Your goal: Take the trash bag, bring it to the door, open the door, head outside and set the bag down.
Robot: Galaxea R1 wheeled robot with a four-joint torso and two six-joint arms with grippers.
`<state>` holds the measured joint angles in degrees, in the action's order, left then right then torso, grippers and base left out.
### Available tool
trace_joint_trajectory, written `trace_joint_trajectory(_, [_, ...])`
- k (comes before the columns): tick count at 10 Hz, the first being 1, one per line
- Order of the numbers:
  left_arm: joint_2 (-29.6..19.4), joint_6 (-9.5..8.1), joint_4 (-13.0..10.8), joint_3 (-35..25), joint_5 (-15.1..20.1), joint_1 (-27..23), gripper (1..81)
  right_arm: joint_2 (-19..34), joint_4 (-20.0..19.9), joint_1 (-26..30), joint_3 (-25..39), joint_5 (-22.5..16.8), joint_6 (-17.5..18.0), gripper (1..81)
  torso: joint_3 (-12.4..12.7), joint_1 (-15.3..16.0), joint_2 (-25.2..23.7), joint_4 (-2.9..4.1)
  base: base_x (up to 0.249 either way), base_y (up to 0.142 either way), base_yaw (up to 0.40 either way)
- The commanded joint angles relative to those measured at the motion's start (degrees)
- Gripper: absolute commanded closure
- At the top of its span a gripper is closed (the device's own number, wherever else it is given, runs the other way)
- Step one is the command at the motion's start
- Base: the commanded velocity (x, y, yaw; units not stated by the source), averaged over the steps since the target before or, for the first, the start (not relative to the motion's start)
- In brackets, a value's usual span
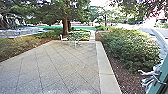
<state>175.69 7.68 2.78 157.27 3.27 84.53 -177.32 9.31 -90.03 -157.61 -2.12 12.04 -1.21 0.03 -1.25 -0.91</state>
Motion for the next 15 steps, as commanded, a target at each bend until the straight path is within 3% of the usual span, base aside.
trace_joint_trajectory(1, [0.10, 0.32, -0.41, -0.30, 3.32, -3.09, 81.1, -0.51, 0.35, 2.26, 0.39, -3.33, -0.09, 1.0, 0.00, 0.00, 0.00, 0.00, 0.103, 0.000, 0.000])
trace_joint_trajectory(15, [-0.25, 0.32, -0.14, -0.30, 3.32, -3.09, 81.1, -0.42, 0.27, 2.08, 0.39, -3.33, -0.09, 1.0, -0.05, -0.03, 0.09, 0.00, 0.121, 0.000, 0.000])
